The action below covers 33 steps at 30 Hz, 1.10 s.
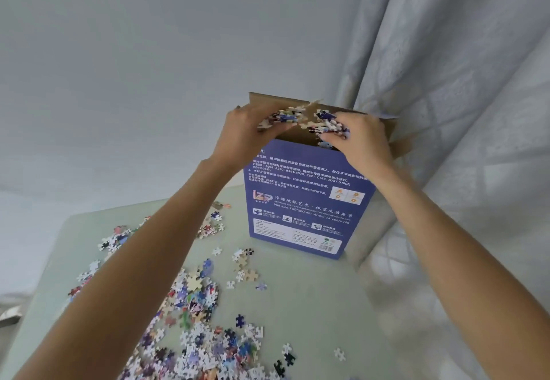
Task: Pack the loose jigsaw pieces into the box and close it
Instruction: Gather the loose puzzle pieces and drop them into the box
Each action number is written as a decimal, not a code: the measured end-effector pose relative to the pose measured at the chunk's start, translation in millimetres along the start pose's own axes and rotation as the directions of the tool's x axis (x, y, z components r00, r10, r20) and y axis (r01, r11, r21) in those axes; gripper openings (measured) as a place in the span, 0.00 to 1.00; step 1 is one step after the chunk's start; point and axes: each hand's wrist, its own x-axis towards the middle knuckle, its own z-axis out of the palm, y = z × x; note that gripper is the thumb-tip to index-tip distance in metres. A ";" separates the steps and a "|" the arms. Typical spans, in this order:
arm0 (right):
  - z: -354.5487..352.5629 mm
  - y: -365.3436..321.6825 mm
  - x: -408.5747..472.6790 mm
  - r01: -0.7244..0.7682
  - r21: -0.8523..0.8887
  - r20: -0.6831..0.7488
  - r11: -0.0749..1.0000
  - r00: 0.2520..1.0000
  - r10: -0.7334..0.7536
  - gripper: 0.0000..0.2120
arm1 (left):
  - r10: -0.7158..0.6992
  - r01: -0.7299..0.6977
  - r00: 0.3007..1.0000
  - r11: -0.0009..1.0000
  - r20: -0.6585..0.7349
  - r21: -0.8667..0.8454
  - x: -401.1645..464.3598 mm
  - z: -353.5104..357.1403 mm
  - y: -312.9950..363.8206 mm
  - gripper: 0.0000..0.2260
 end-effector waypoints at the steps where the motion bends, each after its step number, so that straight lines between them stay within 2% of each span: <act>1: 0.9 1.9 0.0 0.002 -0.015 0.004 1.000 1.000 -0.002 0.09 | 0.062 -0.064 0.997 0.997 0.036 0.052 4.2 5.3 -4.5 0.13; 3: 2.0 5.2 0.3 -0.001 -0.050 0.021 0.999 1.000 0.002 0.11 | 0.130 -0.146 0.984 0.980 0.120 0.132 9.7 13.8 -12.0 0.14; 7: 1.5 6.8 -0.6 -0.022 -0.085 0.072 0.996 0.997 0.029 0.17 | 0.108 -0.155 0.968 0.967 0.226 0.203 13.5 24.6 -25.1 0.11; 11: 0.4 9.6 -1.2 0.007 -0.096 0.094 0.995 0.996 0.002 0.09 | -0.058 -0.003 0.954 0.980 0.295 0.200 19.6 24.5 -29.5 0.12; 14: -0.3 9.9 -0.6 0.024 -0.110 0.097 0.994 0.995 -0.013 0.05 | -0.126 0.034 0.937 0.961 0.326 0.274 24.6 22.5 -29.1 0.13; 16: 0.4 8.5 -1.8 0.045 -0.110 0.087 0.993 0.996 -0.036 0.05 | -0.145 0.046 0.945 0.946 0.294 0.320 25.4 21.7 -26.9 0.14; 20: 4.0 5.7 -6.6 0.063 -0.094 0.075 0.994 0.996 -0.056 0.06 | -0.134 0.069 0.959 0.965 0.250 0.252 23.3 21.9 -24.6 0.11; 22: 6.4 5.6 -10.0 0.074 -0.097 0.085 0.993 0.994 -0.065 0.07 | -0.093 0.029 0.961 0.970 0.259 0.242 21.7 23.9 -27.8 0.09; 25: 9.1 -0.4 -15.6 0.141 -0.117 0.019 0.983 0.990 -0.140 0.08 | 0.111 -0.179 0.962 0.946 0.250 0.269 12.3 23.6 -29.1 0.09; 27: 9.6 -10.2 -22.1 0.247 -0.133 -0.125 0.960 0.956 -0.264 0.08 | 0.288 -0.311 0.950 0.888 0.117 0.340 -3.5 19.7 -24.4 0.09; 29: 15.6 -22.1 -34.7 0.357 -0.155 -0.247 0.921 0.889 -0.386 0.09 | 0.351 -0.315 0.936 0.881 -0.040 0.354 -30.2 12.4 -16.7 0.07; 31: 31.5 -32.5 -55.1 0.429 -0.134 -0.278 0.893 0.849 -0.450 0.10 | 0.296 -0.249 0.948 0.918 -0.115 0.310 -65.8 6.4 -16.5 0.08; 33: 58.2 -38.4 -81.2 0.462 -0.063 -0.202 0.885 0.862 -0.465 0.09 | 0.129 -0.101 0.987 0.963 -0.096 0.251 -110.3 0.7 -24.1 0.09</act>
